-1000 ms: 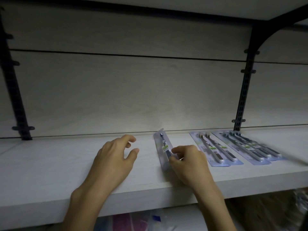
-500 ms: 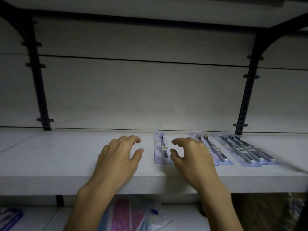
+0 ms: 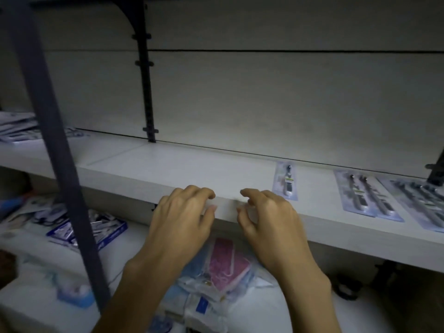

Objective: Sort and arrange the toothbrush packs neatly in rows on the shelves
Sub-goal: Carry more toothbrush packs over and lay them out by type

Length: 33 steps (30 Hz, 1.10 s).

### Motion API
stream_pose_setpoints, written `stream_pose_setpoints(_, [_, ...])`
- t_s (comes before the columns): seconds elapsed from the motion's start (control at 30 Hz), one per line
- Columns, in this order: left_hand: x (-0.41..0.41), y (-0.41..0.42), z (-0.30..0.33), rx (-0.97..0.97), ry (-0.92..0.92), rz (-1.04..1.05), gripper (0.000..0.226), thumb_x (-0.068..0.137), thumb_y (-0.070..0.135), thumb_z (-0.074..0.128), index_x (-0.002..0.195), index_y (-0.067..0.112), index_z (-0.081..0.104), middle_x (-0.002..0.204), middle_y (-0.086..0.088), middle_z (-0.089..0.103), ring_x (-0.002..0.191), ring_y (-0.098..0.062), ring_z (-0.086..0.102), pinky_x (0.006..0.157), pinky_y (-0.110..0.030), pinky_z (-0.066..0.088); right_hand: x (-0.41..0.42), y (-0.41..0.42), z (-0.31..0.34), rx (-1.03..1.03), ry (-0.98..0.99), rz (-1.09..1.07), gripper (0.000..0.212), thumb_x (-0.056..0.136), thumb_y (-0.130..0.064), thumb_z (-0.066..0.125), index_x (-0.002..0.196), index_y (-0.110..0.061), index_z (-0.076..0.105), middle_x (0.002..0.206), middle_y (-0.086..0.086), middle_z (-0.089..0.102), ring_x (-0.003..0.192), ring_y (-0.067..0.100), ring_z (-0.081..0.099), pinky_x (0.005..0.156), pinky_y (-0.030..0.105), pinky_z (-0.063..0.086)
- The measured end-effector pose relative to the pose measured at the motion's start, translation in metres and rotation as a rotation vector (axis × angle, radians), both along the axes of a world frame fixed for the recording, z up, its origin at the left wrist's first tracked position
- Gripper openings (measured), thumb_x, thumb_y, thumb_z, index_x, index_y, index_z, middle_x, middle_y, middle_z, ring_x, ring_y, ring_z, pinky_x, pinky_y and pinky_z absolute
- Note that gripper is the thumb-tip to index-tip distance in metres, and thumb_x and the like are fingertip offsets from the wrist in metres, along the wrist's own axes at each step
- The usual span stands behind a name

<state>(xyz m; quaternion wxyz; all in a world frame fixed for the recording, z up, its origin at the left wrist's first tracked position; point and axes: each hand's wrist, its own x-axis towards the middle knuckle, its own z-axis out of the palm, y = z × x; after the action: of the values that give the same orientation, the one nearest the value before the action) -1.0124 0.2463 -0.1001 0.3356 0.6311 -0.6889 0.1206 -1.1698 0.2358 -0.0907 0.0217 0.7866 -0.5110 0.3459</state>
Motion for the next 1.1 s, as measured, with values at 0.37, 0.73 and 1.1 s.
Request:
stream_pose_setpoints(0.37, [0.143, 0.037, -0.014, -0.012, 0.027, 0.178, 0.017, 0.079, 0.02, 0.072, 0.096, 0.02, 0.067, 0.088, 0.002, 0.069, 0.076, -0.025, 0.063, 0.063, -0.036, 0.05, 0.131, 0.001, 0.008, 0.013, -0.003, 0.125, 0.037, 0.095, -0.033, 0.048, 0.132, -0.026, 0.051, 0.116, 0.001, 0.062, 0.108, 0.024, 0.055, 0.086, 0.034, 0.046])
stream_pose_setpoints(0.73, [0.337, 0.082, -0.006, -0.062, 0.044, 0.317, 0.02, 0.086, 0.028, 0.062, 0.103, 0.02, 0.067, 0.099, 0.0, 0.069, 0.091, -0.025, 0.062, 0.076, -0.038, 0.05, 0.344, 0.043, 0.007, -0.064, -0.036, 0.285, 0.037, 0.095, -0.034, 0.046, 0.131, -0.026, 0.051, 0.118, 0.001, 0.06, 0.108, 0.025, 0.055, 0.087, 0.037, 0.047])
stream_pose_setpoints(1.1, [0.48, 0.092, 0.0, -0.084, 0.014, 0.373, 0.016, 0.084, 0.023, 0.067, 0.099, 0.019, 0.068, 0.093, 0.002, 0.069, 0.082, -0.025, 0.063, 0.067, -0.036, 0.047, 0.477, 0.029, 0.008, 0.014, -0.02, 0.32, 0.036, 0.094, -0.039, 0.049, 0.128, -0.03, 0.053, 0.112, -0.003, 0.063, 0.104, 0.021, 0.058, 0.084, 0.035, 0.049])
